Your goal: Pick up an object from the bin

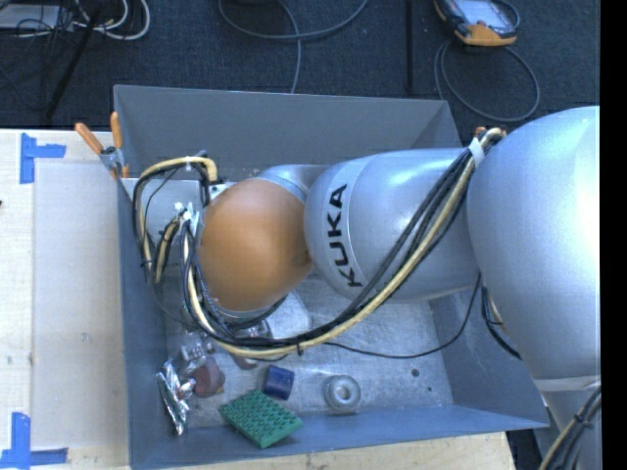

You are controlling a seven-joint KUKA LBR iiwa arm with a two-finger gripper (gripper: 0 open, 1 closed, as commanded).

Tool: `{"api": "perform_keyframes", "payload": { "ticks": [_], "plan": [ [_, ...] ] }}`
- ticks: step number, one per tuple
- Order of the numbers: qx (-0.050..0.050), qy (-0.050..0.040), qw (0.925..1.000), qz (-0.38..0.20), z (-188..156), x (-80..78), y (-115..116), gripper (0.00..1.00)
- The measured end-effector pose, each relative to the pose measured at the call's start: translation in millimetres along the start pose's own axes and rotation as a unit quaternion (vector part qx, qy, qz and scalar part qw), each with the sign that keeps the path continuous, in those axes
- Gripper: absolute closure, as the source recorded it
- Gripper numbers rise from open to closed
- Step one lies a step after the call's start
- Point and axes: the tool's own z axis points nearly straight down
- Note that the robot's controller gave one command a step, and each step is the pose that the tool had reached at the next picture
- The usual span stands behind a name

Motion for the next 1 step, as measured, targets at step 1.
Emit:
{"api": "perform_keyframes", "payload": {
  "ticks": [1],
  "plan": [
    [-0.001, 0.0002, 1.0, 0.003, -0.4, 0.8, -0.1, 1.0]
  ]
}}
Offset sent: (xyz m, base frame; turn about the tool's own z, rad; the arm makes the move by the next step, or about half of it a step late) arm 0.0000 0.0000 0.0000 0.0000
